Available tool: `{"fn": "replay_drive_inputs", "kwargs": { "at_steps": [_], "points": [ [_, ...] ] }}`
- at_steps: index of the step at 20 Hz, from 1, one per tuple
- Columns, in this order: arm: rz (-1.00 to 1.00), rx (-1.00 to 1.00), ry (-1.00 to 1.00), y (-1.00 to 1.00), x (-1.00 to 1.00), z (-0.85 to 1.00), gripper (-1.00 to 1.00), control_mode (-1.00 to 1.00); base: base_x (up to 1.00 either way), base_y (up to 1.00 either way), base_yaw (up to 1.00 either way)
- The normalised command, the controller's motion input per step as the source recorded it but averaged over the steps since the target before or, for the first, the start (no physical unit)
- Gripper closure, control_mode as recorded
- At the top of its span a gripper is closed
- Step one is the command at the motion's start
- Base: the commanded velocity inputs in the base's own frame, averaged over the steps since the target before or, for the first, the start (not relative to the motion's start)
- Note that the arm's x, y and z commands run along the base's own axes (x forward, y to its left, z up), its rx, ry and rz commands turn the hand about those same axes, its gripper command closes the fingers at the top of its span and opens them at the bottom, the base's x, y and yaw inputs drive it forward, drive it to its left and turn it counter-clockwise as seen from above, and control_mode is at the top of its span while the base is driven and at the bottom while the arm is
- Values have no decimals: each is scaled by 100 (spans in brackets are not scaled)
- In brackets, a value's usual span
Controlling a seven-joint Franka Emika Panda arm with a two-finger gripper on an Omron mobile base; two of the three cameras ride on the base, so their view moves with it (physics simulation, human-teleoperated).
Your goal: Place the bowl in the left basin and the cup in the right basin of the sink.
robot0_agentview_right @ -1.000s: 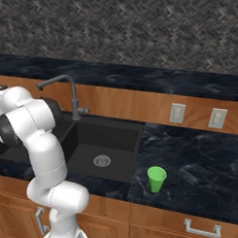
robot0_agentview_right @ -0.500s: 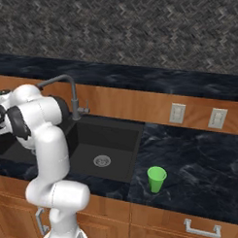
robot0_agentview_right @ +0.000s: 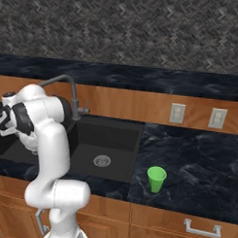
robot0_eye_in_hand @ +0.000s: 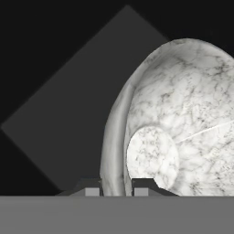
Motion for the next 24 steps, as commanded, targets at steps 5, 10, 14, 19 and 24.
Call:
{"fn": "replay_drive_inputs", "kwargs": {
  "at_steps": [5, 10, 14, 19, 24],
  "points": [
    [0, 0, 1, 0, 22, -25, 100, -100, 0, 0, 0],
    [-1, -3, 0, 0, 19, -23, 100, -100, 0, 0, 0],
    [-2, -6, 0, 0, 14, -24, 100, -100, 0, 0, 0],
    [-6, -4, 0, 5, 12, -25, 100, -100, 0, 0, 0],
    [-6, -2, 0, 7, 15, -23, 100, -100, 0, 0, 0]
  ]
}}
